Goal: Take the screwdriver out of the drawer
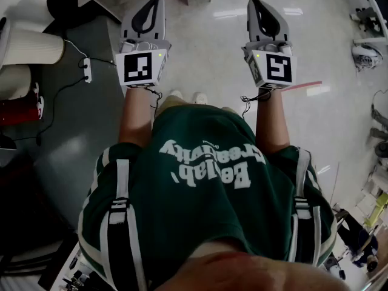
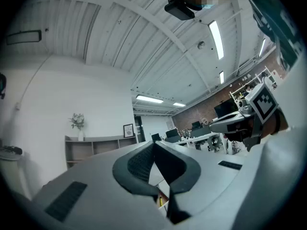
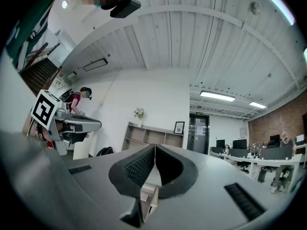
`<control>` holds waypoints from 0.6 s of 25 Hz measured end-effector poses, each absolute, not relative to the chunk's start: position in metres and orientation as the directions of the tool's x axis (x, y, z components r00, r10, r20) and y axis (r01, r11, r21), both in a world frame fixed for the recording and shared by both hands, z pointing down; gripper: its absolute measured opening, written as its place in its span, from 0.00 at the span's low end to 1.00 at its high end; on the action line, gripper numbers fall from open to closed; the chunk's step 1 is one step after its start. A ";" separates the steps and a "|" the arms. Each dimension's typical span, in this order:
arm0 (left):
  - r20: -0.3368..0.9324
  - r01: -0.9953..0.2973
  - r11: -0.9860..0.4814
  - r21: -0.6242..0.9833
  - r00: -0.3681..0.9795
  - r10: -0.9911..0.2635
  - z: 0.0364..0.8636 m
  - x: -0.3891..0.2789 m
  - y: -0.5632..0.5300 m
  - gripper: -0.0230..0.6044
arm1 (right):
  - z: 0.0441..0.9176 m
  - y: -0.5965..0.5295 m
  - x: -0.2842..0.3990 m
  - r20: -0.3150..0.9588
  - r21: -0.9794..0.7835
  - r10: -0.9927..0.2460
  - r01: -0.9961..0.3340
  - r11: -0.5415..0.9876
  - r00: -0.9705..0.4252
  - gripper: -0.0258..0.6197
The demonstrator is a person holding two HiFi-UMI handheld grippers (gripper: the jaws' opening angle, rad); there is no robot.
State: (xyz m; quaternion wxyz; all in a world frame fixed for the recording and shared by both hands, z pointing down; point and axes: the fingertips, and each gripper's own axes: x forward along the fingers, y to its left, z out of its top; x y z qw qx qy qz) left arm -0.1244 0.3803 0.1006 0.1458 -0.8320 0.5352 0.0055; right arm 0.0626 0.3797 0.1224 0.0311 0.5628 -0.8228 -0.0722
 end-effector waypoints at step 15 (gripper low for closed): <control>-0.172 -0.887 -0.381 -0.261 0.432 -0.886 0.096 -0.112 0.381 0.06 | 0.125 0.377 0.077 -0.029 0.139 -0.931 -0.924 0.357 -0.364 0.09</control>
